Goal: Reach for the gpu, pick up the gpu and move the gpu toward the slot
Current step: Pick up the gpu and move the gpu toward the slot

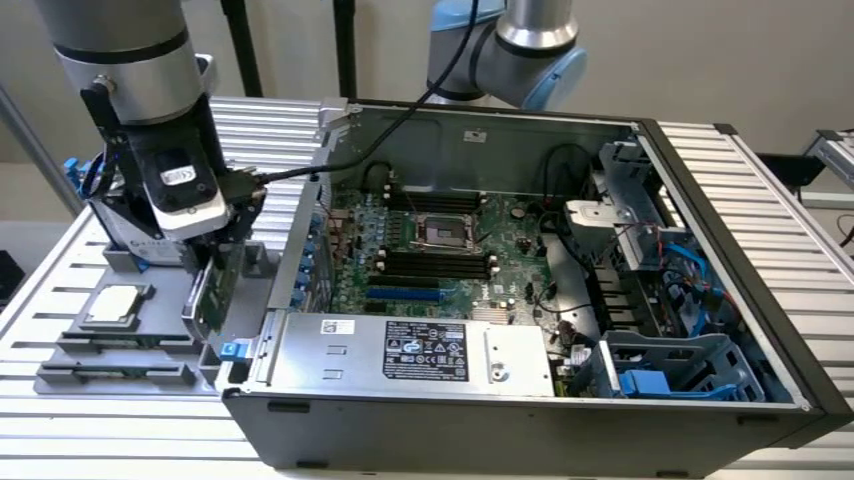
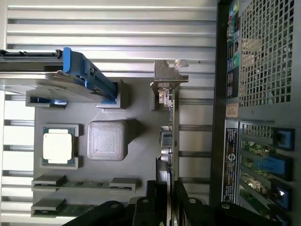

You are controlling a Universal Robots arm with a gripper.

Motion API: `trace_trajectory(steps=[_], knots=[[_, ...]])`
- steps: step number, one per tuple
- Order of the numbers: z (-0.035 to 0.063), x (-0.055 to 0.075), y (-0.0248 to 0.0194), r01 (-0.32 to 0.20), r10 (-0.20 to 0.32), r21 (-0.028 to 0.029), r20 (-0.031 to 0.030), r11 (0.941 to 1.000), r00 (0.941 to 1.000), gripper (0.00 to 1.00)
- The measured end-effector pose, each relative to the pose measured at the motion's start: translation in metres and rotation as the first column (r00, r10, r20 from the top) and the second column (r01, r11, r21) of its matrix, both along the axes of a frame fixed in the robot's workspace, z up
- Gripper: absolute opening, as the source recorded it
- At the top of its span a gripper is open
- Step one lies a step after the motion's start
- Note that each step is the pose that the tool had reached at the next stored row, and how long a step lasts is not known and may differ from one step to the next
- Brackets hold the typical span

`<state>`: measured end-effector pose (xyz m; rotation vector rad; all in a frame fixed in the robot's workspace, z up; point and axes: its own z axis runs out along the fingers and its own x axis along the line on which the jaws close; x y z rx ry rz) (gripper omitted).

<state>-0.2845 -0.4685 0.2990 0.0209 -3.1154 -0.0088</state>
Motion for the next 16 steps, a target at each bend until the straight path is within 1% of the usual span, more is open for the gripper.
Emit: trace_trajectory(steps=[16], knots=[[0.0729, 0.015, 0.0000, 0.000, 0.000, -0.0001, -0.0010, 1.0000, 1.0000, 0.26]])
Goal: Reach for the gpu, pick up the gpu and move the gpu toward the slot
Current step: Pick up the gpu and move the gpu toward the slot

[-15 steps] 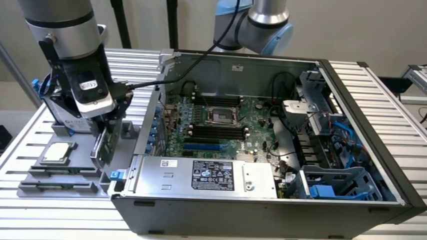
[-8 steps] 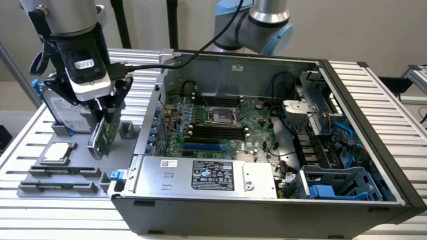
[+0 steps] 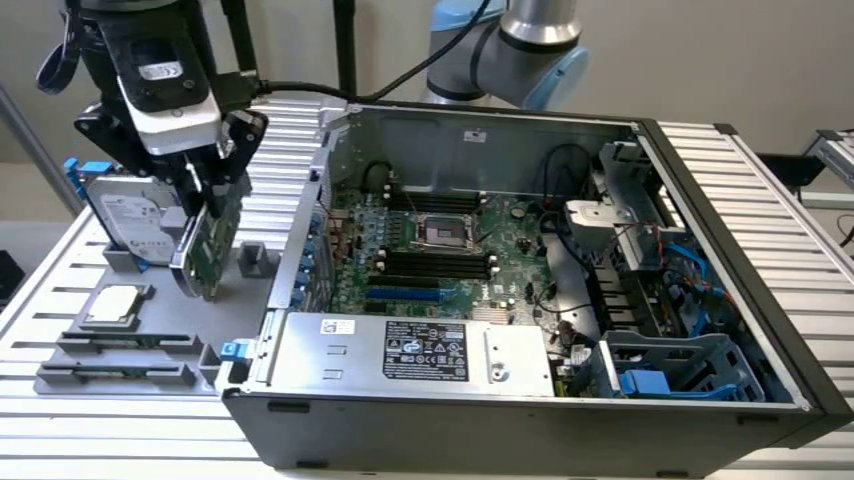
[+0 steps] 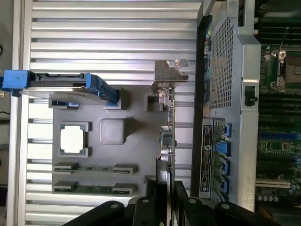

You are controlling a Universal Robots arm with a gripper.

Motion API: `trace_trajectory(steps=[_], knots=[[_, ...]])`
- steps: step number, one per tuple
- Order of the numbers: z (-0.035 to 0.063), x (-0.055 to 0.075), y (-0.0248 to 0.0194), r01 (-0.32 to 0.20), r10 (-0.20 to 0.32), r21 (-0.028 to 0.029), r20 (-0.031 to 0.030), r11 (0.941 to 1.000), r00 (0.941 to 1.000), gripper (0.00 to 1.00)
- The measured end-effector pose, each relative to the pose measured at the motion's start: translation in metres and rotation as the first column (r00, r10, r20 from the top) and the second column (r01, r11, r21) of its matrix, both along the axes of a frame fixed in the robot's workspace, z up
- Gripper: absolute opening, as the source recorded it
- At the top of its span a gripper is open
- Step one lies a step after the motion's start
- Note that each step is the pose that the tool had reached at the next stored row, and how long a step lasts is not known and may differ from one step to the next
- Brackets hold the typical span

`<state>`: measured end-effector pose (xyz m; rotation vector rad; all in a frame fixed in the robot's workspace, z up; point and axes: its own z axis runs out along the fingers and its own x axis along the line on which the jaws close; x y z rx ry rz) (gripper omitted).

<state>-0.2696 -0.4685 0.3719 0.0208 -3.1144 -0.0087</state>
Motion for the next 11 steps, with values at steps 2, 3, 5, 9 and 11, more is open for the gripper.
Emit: trace_trajectory(steps=[2, 3, 5, 9, 11], knots=[[0.0090, 0.004, 0.0000, 0.000, 0.000, 0.0000, -0.0003, 1.0000, 1.0000, 0.26], [0.0137, 0.008, 0.0000, 0.000, 0.000, 0.0001, -0.0006, 1.0000, 1.0000, 0.26], [0.0228, 0.017, -0.0004, 0.000, 0.000, 0.0002, -0.0016, 1.0000, 1.0000, 0.26], [0.0410, 0.035, -0.0018, 0.000, 0.000, 0.0015, -0.0038, 1.0000, 1.0000, 0.26], [0.0501, 0.044, -0.0026, 0.000, 0.000, 0.0024, -0.0050, 1.0000, 1.0000, 0.26]])
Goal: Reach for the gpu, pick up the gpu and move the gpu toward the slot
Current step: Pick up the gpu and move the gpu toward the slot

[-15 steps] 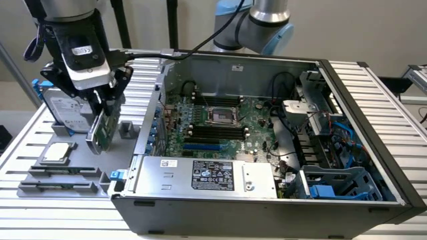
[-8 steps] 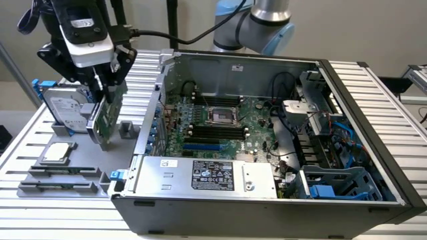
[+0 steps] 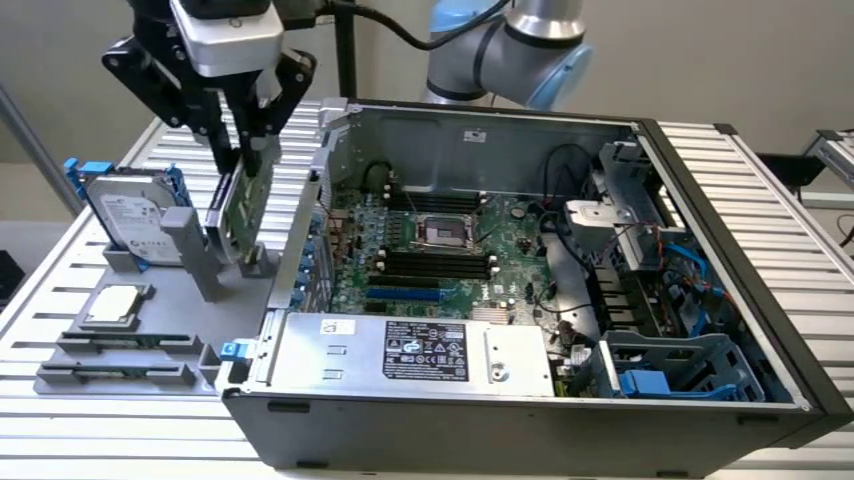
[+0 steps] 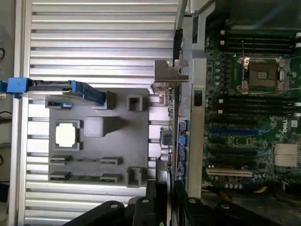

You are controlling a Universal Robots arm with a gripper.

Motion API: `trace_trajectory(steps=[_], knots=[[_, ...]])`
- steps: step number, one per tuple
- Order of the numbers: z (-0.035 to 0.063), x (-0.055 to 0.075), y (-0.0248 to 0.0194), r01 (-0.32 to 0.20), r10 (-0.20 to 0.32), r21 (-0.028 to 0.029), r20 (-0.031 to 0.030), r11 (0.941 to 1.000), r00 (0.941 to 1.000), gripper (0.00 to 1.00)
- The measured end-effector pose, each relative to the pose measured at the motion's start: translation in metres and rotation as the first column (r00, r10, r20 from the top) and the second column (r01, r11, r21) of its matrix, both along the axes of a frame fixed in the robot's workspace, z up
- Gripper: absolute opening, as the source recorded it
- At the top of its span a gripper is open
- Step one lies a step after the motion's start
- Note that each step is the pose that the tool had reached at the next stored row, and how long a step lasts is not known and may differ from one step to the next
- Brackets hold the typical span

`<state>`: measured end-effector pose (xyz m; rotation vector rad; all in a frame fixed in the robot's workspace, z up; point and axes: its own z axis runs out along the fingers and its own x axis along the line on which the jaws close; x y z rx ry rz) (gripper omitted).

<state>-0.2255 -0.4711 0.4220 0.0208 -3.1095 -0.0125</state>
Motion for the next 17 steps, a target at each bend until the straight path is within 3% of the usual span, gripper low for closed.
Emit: trace_trajectory(steps=[5, 17], knots=[[0.0181, 0.023, -0.0010, 0.000, 0.000, 0.0004, -0.0073, 1.0000, 1.0000, 0.26], [0.0184, 0.077, -0.0010, 0.000, 0.000, 0.0011, -0.0104, 1.0000, 0.9999, 0.26]])
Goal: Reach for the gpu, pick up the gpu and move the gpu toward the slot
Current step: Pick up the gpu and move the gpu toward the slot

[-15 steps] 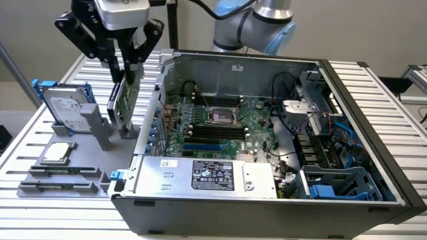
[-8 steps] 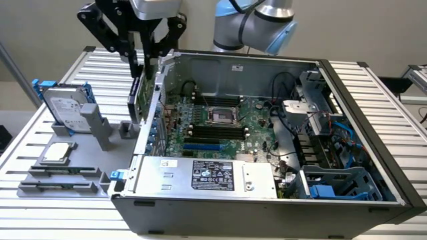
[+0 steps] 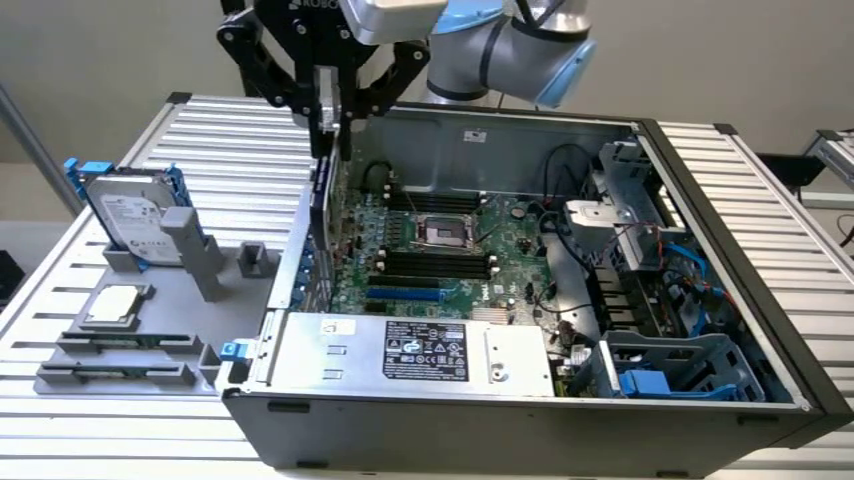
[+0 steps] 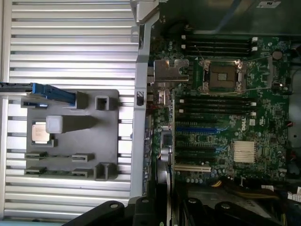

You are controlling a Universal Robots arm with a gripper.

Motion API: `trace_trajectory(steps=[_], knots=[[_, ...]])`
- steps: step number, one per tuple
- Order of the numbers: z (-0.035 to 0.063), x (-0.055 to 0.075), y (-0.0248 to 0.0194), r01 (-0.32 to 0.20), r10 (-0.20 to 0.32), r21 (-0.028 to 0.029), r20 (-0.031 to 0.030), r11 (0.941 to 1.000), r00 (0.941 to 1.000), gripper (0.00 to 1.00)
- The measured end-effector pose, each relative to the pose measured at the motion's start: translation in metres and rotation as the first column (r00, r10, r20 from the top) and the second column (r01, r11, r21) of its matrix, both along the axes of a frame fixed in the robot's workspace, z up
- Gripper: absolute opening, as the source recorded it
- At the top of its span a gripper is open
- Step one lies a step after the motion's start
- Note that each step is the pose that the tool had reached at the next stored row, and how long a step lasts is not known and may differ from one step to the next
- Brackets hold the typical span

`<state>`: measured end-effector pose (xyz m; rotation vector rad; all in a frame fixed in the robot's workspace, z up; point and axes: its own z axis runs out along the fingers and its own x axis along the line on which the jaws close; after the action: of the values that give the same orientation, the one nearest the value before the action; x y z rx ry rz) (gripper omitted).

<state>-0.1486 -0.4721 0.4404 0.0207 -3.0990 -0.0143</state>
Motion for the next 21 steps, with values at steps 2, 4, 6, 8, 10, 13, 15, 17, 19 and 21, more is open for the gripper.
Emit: trace_trajectory(steps=[2, 4, 6, 8, 10, 13, 15, 17, 19, 21], knots=[[-0.0011, 0.009, 0.0000, 0.000, 0.000, 0.0000, -0.0001, 1.0000, 1.0000, 0.26], [-0.0030, 0.018, 0.0000, 0.000, 0.000, 0.0000, 0.0000, 1.0000, 1.0000, 0.26], [-0.0051, 0.028, 0.0000, 0.000, 0.000, 0.0000, 0.0000, 1.0000, 1.0000, 0.26], [-0.0071, 0.036, 0.0000, 0.000, 0.000, 0.0000, -0.0001, 1.0000, 1.0000, 0.26], [-0.0093, 0.046, 0.0002, 0.000, 0.000, -0.0001, -0.0001, 1.0000, 1.0000, 0.26], [-0.0130, 0.059, 0.0008, 0.000, 0.000, 0.0000, -0.0001, 1.0000, 1.0000, 0.26], [-0.0157, 0.069, 0.0013, 0.000, 0.000, 0.0000, -0.0001, 1.0000, 1.0000, 0.26], [-0.0183, 0.077, 0.0017, 0.000, 0.000, 0.0001, 0.0000, 1.0000, 1.0000, 0.26], [-0.0210, 0.087, 0.0023, 0.000, 0.000, 0.0000, 0.0000, 1.0000, 1.0000, 0.26], [-0.0237, 0.096, 0.0028, 0.000, 0.000, -0.0001, -0.0001, 1.0000, 1.0000, 0.26]])
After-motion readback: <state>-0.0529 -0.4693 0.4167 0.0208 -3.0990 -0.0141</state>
